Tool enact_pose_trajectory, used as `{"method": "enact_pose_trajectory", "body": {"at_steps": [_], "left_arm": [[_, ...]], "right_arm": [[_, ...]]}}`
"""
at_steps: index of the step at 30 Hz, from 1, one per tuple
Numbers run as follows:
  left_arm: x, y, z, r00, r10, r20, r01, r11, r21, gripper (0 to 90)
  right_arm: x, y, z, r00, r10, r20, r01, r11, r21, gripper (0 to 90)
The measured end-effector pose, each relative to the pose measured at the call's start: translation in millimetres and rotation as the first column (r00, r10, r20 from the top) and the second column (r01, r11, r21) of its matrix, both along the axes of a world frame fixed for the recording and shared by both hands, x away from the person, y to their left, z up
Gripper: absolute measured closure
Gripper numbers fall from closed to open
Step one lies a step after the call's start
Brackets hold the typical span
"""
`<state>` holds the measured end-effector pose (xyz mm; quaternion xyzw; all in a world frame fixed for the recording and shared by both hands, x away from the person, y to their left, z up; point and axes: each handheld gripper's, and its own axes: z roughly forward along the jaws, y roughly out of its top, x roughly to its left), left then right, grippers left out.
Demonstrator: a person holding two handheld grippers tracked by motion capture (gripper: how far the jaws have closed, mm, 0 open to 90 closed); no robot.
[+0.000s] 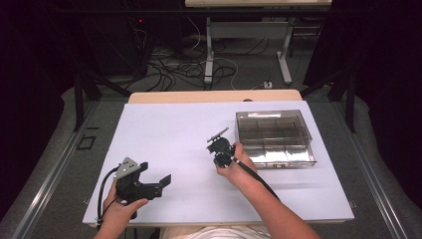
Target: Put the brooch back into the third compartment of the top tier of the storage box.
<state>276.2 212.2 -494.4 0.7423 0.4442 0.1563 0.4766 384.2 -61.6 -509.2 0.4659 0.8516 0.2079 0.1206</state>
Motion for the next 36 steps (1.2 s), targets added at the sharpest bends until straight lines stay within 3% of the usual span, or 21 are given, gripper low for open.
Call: {"method": "enact_pose_trajectory", "body": {"at_steps": [3, 4, 5, 6, 9, 12, 14, 16, 17, 18, 22, 36], "left_arm": [[0.1, -0.2, -0.2, 1.0, 0.004, 0.001, -0.004, 1.0, 0.0, 1.2], [0.1, -0.3, -0.3, 1.0, 0.004, 0.002, -0.004, 1.0, -0.001, 1.2], [0.1, -0.2, -0.2, 1.0, 0.002, 0.001, -0.002, 1.0, -0.001, 1.2], [0.0, 0.0, 0.0, 1.0, -0.001, -0.002, 0.001, 1.0, 0.001, 1.2], [-0.1, 0.0, 0.1, 1.0, 0.0, -0.002, 0.0, 1.0, 0.003, 1.2], [0.0, 0.1, 0.1, 1.0, 0.0, -0.002, 0.0, 1.0, 0.001, 1.2], [0.1, 0.1, -0.1, 1.0, 0.001, -0.001, -0.001, 1.0, -0.001, 1.2], [0.2, 0.1, -0.1, 1.0, 0.0, -0.002, 0.0, 1.0, 0.0, 1.2], [0.2, 0.0, -0.2, 1.0, 0.0, -0.002, 0.0, 1.0, 0.0, 1.2], [0.2, 0.0, -0.1, 1.0, -0.001, -0.001, 0.001, 1.0, 0.001, 1.2], [0.1, 0.1, -0.1, 1.0, 0.0, -0.001, 0.0, 1.0, -0.002, 1.2], [0.3, 0.3, -0.1, 1.0, -0.001, -0.002, 0.001, 1.0, -0.002, 1.2]], "right_arm": [[-0.6, -1.4, 8.2, 0.9997, 0.008, -0.023, -0.008, 0.9998, -0.021, 90.0], [-0.6, -0.5, 3.8, 0.9993, 0.002, 0.036, -0.004, 0.9987, 0.05, 90.0], [-1.0, -1.1, 8.6, 0.9999, 0.006, 0.011, -0.006, 0.9997, 0.022, 90.0], [-1.6, -1.0, 10.7, 1.0, -0.001, 0.006, 0.001, 0.9996, 0.028, 90.0], [-1.5, -1.6, 14.0, 0.9995, 0.0, 0.033, -0.002, 0.9988, 0.049, 90.0], [-1.1, -3.0, 20.7, 0.9994, 0.006, 0.033, -0.007, 0.9992, 0.038, 90.0], [-1.2, -3.0, 23.1, 0.9988, -0.008, 0.048, 0.004, 0.9971, 0.076, 90.0], [-0.6, -4.0, 27.4, 0.9989, 0.0, 0.046, -0.003, 0.9972, 0.075, 90.0], [-0.5, -3.8, 27.1, 0.9976, -0.008, 0.069, 0.0, 0.9937, 0.112, 90.0], [-0.4, -5.2, 31.6, 0.9988, -0.005, 0.049, 0.001, 0.9967, 0.081, 90.0], [0.6, -7.6, 37.9, 0.9966, -0.012, 0.082, 0.003, 0.9927, 0.121, 90.0], [4.2, -16.6, 57.0, 0.9957, -0.036, 0.085, 0.022, 0.9858, 0.167, 90.0]]}}
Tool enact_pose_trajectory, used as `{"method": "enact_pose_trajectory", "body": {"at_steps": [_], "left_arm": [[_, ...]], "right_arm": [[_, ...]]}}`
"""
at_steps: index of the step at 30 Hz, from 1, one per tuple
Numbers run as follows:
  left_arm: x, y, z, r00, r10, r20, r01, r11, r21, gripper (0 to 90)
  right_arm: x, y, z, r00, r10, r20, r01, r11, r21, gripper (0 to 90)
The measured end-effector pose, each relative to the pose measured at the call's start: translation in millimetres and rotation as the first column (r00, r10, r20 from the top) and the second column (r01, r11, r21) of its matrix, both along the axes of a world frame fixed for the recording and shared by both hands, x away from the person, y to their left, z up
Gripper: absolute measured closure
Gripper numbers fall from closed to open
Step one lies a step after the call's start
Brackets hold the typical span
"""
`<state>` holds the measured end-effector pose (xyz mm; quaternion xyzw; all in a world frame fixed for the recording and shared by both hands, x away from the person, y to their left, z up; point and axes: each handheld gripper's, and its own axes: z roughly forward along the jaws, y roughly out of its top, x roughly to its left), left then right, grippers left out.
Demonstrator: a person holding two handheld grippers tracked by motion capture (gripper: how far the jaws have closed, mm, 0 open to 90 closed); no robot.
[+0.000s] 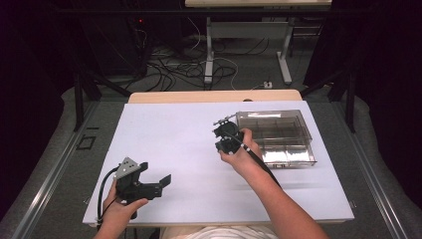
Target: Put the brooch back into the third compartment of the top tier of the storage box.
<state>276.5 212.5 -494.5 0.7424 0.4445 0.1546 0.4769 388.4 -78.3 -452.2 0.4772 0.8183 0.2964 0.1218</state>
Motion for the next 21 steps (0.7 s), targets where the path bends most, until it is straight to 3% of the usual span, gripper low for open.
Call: {"method": "enact_pose_trajectory", "body": {"at_steps": [11, 13, 21], "left_arm": [[0.1, 0.0, -0.1, 1.0, 0.0, -0.001, 0.0, 1.0, -0.001, 1.2], [0.1, -0.1, -0.2, 1.0, 0.0, -0.001, 0.0, 1.0, -0.001, 1.2], [0.1, -0.2, -0.3, 1.0, 0.0, -0.001, 0.0, 1.0, -0.001, 1.2]], "right_arm": [[2.0, -14.1, 9.9, 0.9997, -0.023, 0.012, 0.023, 0.9991, 0.035, 90.0], [2.2, -17.5, 10.5, 0.9992, -0.025, 0.031, 0.023, 0.9987, 0.045, 90.0], [1.5, -34.7, 18.7, 0.9986, -0.046, 0.027, 0.044, 0.9962, 0.076, 90.0]]}}
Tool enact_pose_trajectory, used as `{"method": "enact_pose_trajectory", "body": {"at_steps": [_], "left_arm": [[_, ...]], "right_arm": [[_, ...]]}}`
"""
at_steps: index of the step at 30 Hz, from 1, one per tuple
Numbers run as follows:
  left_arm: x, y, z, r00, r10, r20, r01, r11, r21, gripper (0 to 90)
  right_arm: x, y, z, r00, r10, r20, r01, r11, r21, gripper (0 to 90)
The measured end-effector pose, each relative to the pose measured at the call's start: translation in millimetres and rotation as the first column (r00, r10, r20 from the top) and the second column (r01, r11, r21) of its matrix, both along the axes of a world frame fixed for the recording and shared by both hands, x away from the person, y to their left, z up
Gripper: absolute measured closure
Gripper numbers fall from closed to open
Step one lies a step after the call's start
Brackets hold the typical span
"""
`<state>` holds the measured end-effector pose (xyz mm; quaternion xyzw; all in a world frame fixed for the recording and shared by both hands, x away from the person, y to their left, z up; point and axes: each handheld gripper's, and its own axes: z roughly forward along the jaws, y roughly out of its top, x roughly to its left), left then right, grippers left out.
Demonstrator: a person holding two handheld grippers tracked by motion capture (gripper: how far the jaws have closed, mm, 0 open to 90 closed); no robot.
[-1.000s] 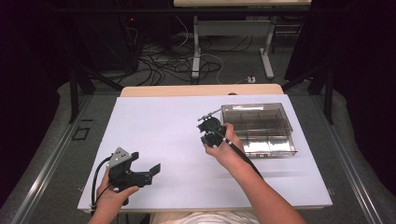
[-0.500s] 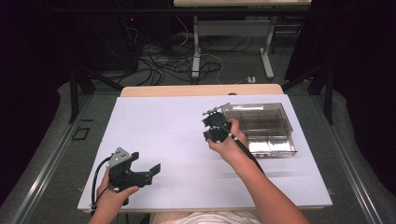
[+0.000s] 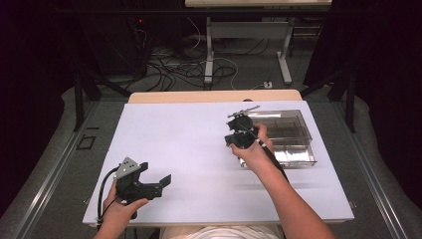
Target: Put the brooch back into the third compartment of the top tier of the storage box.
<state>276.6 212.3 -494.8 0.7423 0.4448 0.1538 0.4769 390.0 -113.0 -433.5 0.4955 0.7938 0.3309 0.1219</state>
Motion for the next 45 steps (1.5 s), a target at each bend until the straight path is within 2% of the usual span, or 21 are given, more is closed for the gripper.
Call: {"method": "enact_pose_trajectory", "body": {"at_steps": [14, 28, 45], "left_arm": [[0.2, 0.3, -0.1, 1.0, -0.001, 0.002, 0.001, 1.0, 0.007, 1.2], [0.0, 0.1, -0.2, 1.0, 0.003, -0.001, -0.003, 1.0, 0.004, 1.2], [0.0, 0.4, -0.4, 1.0, 0.006, -0.001, -0.006, 1.0, 0.005, 1.2]], "right_arm": [[-2.1, -34.4, 8.4, 0.9984, -0.055, 0.016, 0.054, 0.9977, 0.042, 90.0], [-4.6, -68.8, 11.0, 0.9927, -0.117, 0.027, 0.116, 0.9915, 0.059, 90.0], [-10.4, -102.6, 1.6, 0.9848, -0.173, 0.017, 0.172, 0.9837, 0.053, 90.0]]}}
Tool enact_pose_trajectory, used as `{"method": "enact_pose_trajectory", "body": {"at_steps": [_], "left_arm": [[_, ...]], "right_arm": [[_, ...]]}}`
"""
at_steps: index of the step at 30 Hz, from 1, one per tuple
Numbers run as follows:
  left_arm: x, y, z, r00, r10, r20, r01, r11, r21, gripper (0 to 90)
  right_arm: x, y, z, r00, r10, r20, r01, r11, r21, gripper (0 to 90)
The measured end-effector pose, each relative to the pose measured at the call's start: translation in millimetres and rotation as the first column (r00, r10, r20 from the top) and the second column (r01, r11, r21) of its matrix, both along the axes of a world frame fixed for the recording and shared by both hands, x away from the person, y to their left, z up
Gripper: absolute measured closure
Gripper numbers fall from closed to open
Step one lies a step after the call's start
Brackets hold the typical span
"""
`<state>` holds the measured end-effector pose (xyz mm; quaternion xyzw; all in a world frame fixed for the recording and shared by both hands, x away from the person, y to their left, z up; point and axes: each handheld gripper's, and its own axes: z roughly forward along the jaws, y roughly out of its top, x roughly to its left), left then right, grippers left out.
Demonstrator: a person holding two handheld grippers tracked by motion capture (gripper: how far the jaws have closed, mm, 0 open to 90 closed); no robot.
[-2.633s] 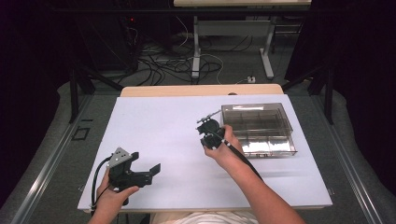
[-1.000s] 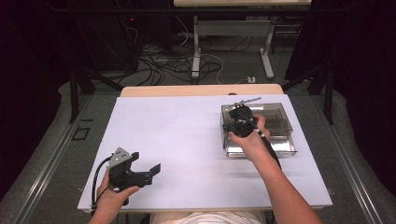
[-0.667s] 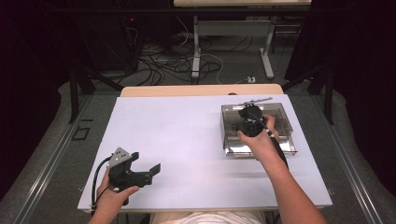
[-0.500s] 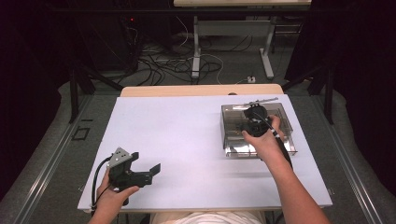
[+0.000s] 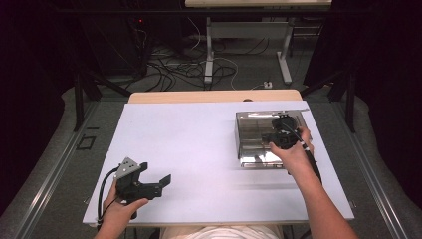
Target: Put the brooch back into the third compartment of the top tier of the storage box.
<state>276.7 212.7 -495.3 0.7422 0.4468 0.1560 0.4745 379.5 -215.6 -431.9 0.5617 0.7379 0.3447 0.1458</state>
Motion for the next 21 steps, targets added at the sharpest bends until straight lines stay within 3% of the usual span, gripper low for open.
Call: {"method": "enact_pose_trajectory", "body": {"at_steps": [21], "left_arm": [[0.2, 0.0, -0.3, 1.0, 0.005, 0.002, -0.005, 1.0, 0.001, 1.2]], "right_arm": [[-11.7, -44.7, -3.8, 0.9963, -0.085, -0.009, 0.085, 0.9963, 0.012, 90.0]]}}
